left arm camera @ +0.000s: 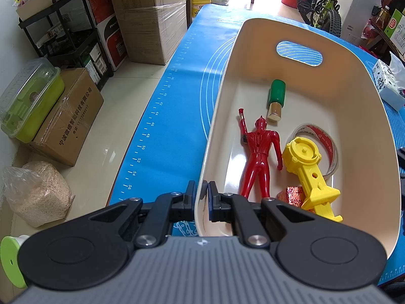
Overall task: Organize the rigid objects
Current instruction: 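Grasp the black earbud case with the right tool and lift it, then carry the black earbud case into the basket and release it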
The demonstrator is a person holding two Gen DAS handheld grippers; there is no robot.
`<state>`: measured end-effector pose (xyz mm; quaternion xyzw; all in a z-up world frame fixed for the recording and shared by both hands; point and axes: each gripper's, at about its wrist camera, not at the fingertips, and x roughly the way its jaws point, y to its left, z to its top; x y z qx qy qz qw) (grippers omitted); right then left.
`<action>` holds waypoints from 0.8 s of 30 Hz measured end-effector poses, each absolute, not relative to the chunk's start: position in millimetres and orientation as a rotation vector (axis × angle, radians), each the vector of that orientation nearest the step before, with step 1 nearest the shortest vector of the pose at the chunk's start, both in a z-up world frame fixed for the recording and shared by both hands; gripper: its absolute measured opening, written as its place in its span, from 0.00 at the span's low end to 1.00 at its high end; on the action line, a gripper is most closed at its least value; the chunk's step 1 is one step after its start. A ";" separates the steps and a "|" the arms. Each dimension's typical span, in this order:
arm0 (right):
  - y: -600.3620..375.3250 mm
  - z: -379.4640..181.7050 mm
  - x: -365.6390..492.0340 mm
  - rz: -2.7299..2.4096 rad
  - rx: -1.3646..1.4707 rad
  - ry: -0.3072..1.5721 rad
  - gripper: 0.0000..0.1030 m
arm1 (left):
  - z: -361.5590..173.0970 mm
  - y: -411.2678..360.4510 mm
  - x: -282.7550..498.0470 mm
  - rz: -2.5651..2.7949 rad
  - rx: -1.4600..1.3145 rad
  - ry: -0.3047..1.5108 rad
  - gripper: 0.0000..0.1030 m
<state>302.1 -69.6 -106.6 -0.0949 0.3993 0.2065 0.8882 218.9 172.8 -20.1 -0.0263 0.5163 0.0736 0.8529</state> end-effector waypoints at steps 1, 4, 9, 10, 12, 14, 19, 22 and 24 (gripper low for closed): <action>-72.1 -103.1 302.1 0.418 -0.187 0.822 0.57 | -20.1 172.7 218.9 0.155 -0.055 1.086 0.11; -78.7 -91.7 301.0 0.389 -0.156 0.795 0.57 | -20.1 173.0 218.8 0.155 -0.056 1.086 0.11; -82.6 -69.5 296.6 0.338 -0.133 0.730 0.57 | -20.0 172.9 218.9 0.155 -0.055 1.086 0.11; -83.1 -64.1 295.9 0.330 -0.126 0.714 0.57 | -20.1 172.9 218.9 0.155 -0.055 1.086 0.11; -82.8 -52.5 295.9 0.317 -0.110 0.683 0.57 | -20.0 172.9 218.9 0.155 -0.055 1.086 0.11; -82.6 -42.5 292.4 0.303 -0.090 0.646 0.57 | -20.1 172.9 218.9 0.155 -0.055 1.086 0.11; -76.2 -13.5 282.0 0.281 -0.056 0.547 0.57 | -19.9 172.6 218.9 0.154 -0.055 1.086 0.11; -63.4 3.4 274.4 0.289 -0.049 0.493 0.57 | -19.9 172.1 218.7 0.155 -0.053 1.086 0.11; -51.1 11.7 272.3 0.313 -0.040 0.483 0.57 | -19.8 172.1 218.6 0.155 -0.053 1.086 0.11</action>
